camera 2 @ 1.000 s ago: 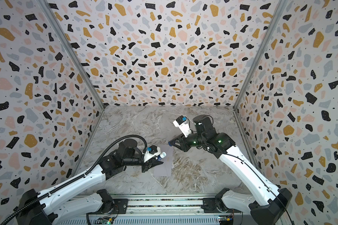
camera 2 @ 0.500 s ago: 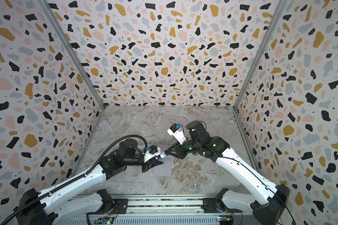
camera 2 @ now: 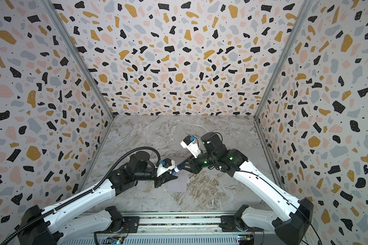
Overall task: Place the letter into the envelope and seal it
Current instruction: 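Press the dark-blue cap down onto the glue stick held by the left gripper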
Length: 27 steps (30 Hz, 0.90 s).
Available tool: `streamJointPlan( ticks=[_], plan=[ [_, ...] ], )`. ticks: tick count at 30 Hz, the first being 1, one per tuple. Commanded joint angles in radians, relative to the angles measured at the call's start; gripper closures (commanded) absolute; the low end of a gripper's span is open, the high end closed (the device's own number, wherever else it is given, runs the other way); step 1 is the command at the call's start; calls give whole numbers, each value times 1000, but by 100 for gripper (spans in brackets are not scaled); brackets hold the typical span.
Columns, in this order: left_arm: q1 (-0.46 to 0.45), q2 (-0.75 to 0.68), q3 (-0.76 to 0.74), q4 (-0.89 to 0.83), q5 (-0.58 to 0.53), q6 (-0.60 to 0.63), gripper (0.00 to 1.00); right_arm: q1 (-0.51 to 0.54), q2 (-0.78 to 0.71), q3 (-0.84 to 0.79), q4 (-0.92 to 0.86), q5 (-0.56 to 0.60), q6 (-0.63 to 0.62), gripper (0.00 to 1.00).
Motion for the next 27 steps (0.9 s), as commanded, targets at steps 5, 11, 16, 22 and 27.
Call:
streamJointPlan(
  ticks=[5, 11, 16, 22, 27],
  plan=[
    [5, 2, 5, 22, 19, 10, 93, 17, -1, -13, 15, -29, 10, 82],
    [4, 1, 5, 22, 20, 9, 93, 18, -7, -37, 41, -59, 27, 82],
    [6, 0, 5, 21, 19, 10, 93, 18, -8, -54, 45, -78, 35, 82],
    [4, 1, 6, 22, 17, 10, 93, 18, -25, -77, 68, -109, 52, 82],
    [3, 2, 6, 23, 10, 10, 93, 20, -21, -90, 68, -128, 70, 82]
  ],
)
